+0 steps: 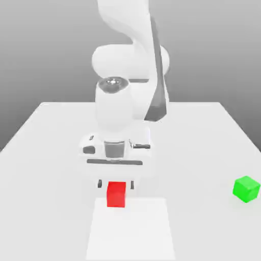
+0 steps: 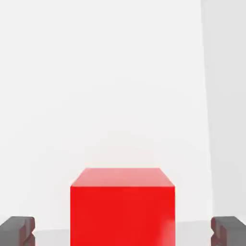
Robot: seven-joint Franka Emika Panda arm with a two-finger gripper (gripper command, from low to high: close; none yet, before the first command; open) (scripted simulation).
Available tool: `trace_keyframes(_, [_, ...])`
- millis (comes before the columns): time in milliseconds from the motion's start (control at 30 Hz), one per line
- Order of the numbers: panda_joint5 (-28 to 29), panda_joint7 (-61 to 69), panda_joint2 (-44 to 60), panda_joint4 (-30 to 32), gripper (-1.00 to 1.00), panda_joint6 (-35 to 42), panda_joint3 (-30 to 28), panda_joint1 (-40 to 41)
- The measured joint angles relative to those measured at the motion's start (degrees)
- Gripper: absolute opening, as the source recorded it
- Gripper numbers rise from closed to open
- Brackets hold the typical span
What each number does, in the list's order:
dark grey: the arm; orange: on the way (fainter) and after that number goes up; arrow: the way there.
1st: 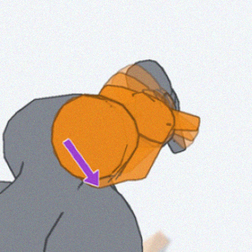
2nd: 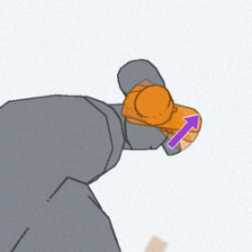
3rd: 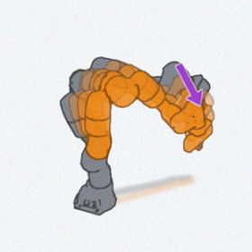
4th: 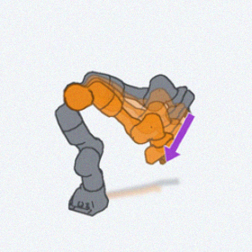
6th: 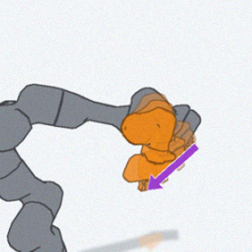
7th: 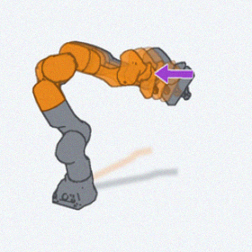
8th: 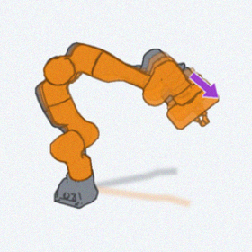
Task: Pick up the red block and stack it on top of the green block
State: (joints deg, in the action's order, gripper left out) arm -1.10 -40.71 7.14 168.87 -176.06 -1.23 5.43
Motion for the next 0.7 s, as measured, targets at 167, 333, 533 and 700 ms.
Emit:
trace_keyframes(167, [-0.02, 0.02, 1.57, -0.19, -1.0, -1.35, 0.55, 0.51])
trace_keyframes(333, [0.86, -0.68, -1.34, 0.19, -1.0, 1.17, 0.14, 0.35])
trace_keyframes(533, [1.97, -1.37, -13.33, 1.88, -1.0, 11.48, -0.4, 0.2])
trace_keyframes(700, [3.38, -5.16, -13.91, -0.73, -1.0, 15.31, 3.78, -3.27])
